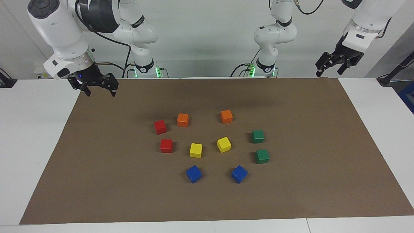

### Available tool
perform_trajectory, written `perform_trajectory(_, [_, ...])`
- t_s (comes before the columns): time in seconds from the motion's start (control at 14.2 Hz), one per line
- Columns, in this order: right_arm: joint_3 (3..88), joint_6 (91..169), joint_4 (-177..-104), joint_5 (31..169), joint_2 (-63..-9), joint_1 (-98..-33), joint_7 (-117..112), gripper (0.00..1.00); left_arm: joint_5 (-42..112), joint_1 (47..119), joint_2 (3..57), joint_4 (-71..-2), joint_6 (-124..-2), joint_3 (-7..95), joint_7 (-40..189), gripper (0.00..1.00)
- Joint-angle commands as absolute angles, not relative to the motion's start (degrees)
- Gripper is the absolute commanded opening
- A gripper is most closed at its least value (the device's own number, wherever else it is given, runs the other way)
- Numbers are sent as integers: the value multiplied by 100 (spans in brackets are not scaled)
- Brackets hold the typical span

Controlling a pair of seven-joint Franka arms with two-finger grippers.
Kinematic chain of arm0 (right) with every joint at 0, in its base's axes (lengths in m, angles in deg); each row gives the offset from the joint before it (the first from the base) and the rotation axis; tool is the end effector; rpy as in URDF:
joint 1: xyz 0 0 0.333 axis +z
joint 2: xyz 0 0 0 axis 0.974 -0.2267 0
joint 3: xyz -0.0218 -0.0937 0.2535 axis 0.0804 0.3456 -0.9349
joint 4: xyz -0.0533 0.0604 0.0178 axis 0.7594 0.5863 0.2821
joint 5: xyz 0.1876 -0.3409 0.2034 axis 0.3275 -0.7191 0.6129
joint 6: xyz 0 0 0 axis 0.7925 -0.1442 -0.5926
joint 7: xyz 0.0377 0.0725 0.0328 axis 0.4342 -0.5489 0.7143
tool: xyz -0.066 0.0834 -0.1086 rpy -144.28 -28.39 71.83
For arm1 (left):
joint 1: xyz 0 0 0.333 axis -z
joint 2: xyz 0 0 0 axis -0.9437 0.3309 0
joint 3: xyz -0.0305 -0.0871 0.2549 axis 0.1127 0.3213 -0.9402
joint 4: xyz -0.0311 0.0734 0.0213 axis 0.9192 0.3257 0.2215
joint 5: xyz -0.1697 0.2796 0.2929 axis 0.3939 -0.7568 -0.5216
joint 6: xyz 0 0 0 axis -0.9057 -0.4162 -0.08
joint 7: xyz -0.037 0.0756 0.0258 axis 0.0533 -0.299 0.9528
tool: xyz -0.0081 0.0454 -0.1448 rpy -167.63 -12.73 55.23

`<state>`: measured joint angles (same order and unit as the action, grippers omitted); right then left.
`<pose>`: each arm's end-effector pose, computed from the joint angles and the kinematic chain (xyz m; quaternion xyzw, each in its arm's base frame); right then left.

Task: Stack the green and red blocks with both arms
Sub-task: 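Reach the green cube with the left gripper while the right gripper descends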

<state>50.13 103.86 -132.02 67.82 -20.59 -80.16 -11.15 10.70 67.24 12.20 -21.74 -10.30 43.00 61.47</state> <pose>0.5963 -0.0121 0.4958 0.9994 -0.0101 -0.0311 0.0147 0.5566 0.0058 0.5632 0.9994 0.0321 -0.0109 0.0060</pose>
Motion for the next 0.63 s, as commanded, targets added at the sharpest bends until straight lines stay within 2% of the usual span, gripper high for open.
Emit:
perform_trajectory(0.0, [4992, 10494, -13365, 6863, -1947, -8068, -977, 100, 1028, 6672, 1209, -2118, -1024, 4347, 6034, 100])
perform_trajectory(0.35, [4983, 10529, -13496, 6863, -1886, -8016, -1082, 100, 1019, 6681, 1104, -2257, -1068, 4347, 5884, 100])
perform_trajectory(0.56, [4895, 11283, -14093, 6871, -1684, -7719, -1652, 100, 1028, 6698, 946, -2634, -1436, 4347, 5525, 100])
